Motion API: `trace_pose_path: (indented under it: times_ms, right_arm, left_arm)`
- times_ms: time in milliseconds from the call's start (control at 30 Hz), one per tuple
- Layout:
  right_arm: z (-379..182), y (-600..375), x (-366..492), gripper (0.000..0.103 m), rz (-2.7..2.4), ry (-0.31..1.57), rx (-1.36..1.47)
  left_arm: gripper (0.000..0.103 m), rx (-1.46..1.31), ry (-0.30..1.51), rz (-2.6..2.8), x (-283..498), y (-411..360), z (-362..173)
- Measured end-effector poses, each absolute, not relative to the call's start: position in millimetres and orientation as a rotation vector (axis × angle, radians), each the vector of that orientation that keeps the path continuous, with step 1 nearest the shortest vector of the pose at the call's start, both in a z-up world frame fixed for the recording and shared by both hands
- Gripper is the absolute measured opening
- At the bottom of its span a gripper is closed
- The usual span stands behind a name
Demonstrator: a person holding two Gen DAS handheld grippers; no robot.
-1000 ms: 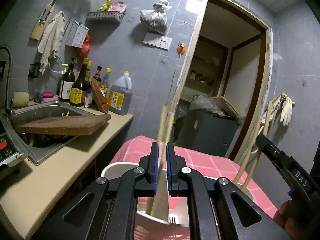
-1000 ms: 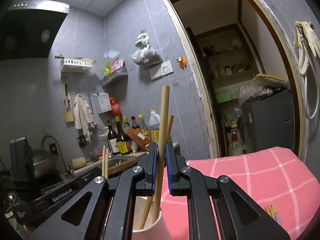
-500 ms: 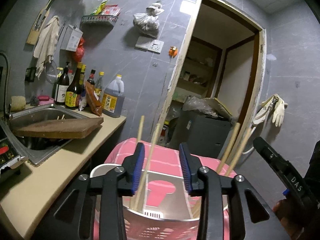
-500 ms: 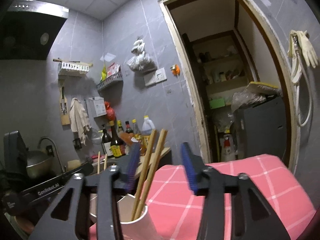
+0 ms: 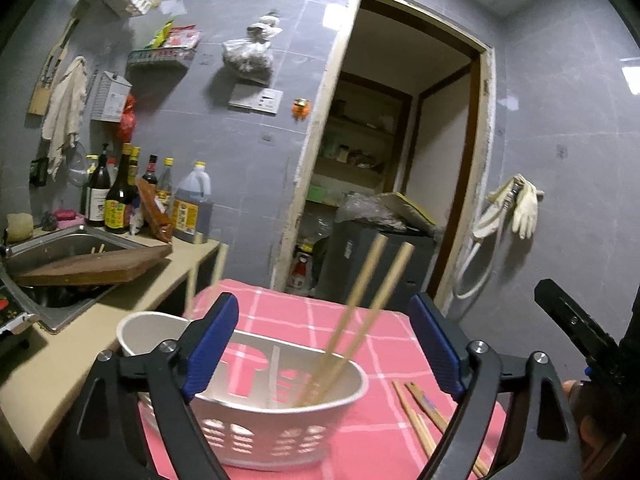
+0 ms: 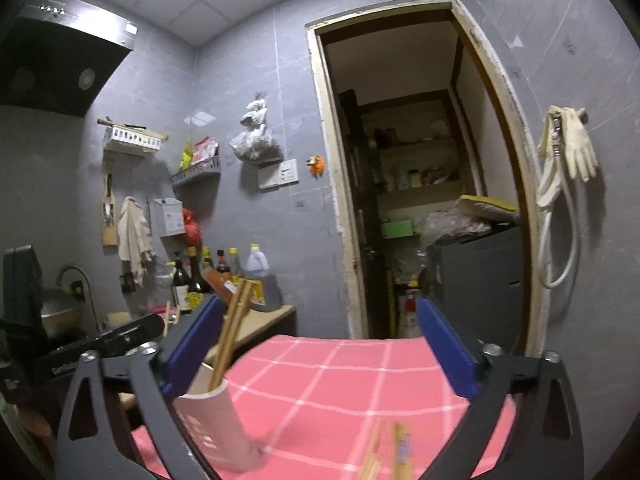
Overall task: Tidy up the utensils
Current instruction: 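Move both tools back over the remaining chopsticks, fingers open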
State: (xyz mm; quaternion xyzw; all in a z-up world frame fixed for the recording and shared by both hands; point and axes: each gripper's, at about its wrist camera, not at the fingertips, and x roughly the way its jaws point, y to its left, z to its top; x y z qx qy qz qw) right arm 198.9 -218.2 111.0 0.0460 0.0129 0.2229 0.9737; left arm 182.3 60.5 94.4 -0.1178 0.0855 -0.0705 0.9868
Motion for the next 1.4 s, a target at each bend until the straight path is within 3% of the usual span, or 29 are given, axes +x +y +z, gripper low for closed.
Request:
trace_pose_path:
  times_ms: [200,900,1000,1067,1233,1400]
  right_arm:
    - [103,-242,195,0.103,0.395,0.07,0.044]
    - [32,-280,244,0.103,0.305,0.462,-0.036]
    - [22,-280,255,0.095,0.315,0.541,-0.035]
    - [16,-281,262,0.083,0.324,0.587,-0.035]
    - [4,-276,274,0.066,0.358,0.677,-0.056]
    - [-6,-268,284,0.053,0.388,0.757,-0.086]
  left_arm:
    - [0.093,-0.206,0.207,-0.195,183,30,86]
    - [0.092,-0.084,0.544,-0.286,226,-49,9]
    - [0.092,-0.077,0.593,-0.297,232,-53,2]
    - [0.088,-0.072,0.627,-0.31,238,-56,-2]
    - [0.066,-0.057,0.719,-0.347,255,-68,-13]
    - [0.055,-0.046,0.803,-0.37,272,-74,-22]
